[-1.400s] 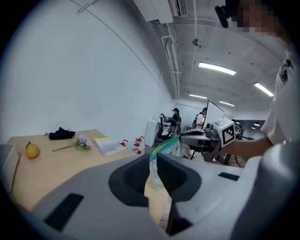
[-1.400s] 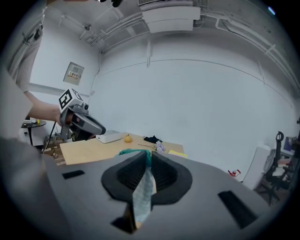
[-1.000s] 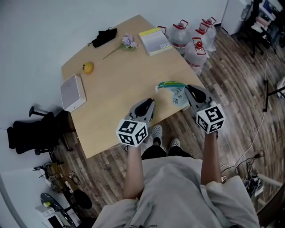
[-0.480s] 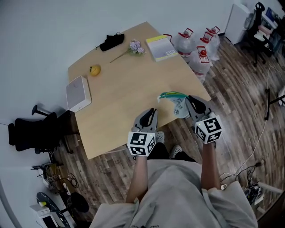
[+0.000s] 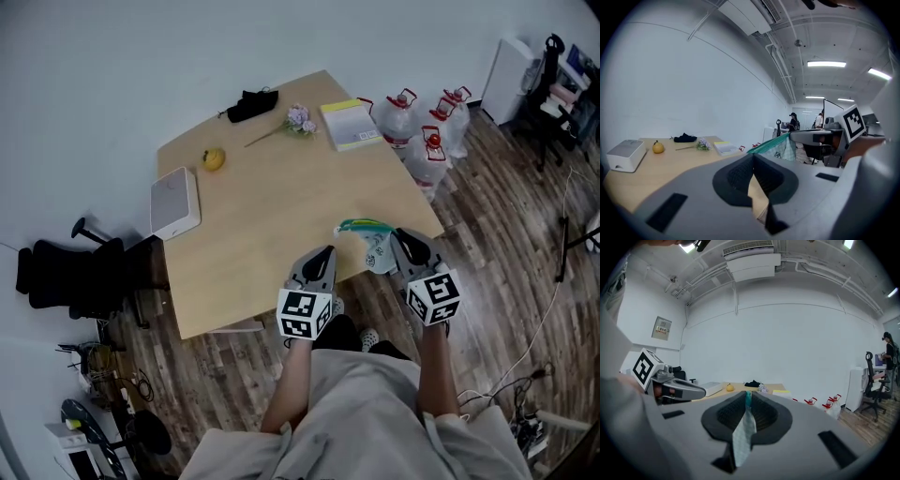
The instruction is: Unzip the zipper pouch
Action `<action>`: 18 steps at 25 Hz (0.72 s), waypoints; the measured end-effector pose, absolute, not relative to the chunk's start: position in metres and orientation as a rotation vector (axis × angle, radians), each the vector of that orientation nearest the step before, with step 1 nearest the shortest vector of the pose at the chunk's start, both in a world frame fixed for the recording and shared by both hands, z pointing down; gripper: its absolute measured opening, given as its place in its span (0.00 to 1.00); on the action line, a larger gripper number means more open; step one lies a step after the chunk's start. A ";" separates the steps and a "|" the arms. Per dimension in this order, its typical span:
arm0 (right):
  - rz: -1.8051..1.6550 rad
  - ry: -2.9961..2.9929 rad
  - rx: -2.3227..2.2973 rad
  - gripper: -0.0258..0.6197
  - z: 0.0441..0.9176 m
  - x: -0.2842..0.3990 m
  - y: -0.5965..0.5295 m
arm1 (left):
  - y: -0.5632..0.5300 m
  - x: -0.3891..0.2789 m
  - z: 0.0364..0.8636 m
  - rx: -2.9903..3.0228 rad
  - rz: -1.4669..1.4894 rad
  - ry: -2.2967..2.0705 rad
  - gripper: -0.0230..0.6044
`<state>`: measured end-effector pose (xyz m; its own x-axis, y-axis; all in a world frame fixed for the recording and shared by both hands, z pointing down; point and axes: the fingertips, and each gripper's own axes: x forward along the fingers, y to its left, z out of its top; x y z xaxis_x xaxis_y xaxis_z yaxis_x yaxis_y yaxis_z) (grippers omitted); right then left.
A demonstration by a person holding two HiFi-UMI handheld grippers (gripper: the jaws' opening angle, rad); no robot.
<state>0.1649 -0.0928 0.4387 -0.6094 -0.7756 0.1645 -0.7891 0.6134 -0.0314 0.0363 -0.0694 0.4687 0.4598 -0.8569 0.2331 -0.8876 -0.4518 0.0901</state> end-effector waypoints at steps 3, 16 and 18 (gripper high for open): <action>0.137 -2.697 1.309 0.11 0.441 0.168 -0.086 | -0.061 0.043 0.472 2.521 0.254 -1.511 0.07; 0.157 -2.700 1.290 0.11 0.450 0.162 -0.076 | -0.044 0.044 0.482 2.539 0.248 -1.418 0.07; 0.161 -2.700 1.282 0.11 0.452 0.162 -0.077 | -0.046 0.044 0.483 2.527 0.252 -1.427 0.07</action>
